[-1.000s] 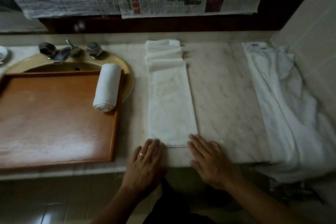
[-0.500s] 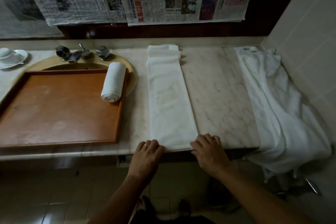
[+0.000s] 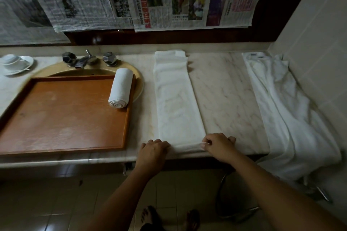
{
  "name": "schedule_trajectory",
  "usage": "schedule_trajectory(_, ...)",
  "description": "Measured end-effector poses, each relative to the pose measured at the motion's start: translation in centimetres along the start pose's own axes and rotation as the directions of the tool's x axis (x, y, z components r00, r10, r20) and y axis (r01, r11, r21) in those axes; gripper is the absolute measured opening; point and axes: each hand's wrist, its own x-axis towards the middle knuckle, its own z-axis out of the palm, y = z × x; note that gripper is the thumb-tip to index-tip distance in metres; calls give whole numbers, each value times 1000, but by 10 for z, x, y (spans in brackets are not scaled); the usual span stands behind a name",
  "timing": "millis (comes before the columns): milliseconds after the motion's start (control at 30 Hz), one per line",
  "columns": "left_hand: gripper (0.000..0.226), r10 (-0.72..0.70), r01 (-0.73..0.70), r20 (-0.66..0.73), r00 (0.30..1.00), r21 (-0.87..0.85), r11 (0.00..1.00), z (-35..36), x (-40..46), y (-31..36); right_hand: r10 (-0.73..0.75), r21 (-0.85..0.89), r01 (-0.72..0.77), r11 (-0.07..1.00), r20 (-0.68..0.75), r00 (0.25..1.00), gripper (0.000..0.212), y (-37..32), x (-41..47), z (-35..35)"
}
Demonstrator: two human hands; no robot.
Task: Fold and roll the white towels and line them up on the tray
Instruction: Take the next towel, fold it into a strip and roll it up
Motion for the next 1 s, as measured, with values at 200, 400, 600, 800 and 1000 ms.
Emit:
schedule_trajectory(200, 24, -134, 137, -46, 990, 74, 988, 0, 4, 18, 86, 2, -86, 996, -36, 996, 17, -9, 3, 3)
schedule_trajectory(400, 35, -58, 82, -134, 989, 185, 979, 10, -7, 24, -275, -399, 146, 905, -289, 917, 23, -7, -7, 19)
schedule_trajectory(600, 38, 217, -163, -159, 963, 298, 940, 22, -16, 10, -480, -493, 339, 801, -192, 856, 29, 7, -21, 32)
schedule_trajectory(800, 49, 236, -207, -80, 969, 267, 941, 24, -24, 7, -483, -448, 373, 812, -157, 862, 23, 18, -20, 27)
schedule_trajectory(1000, 39, 190, -181, -8, 982, 278, 943, 11, -16, 6, -420, -420, 379, 825, -5, 908, 31, 15, -10, 15)
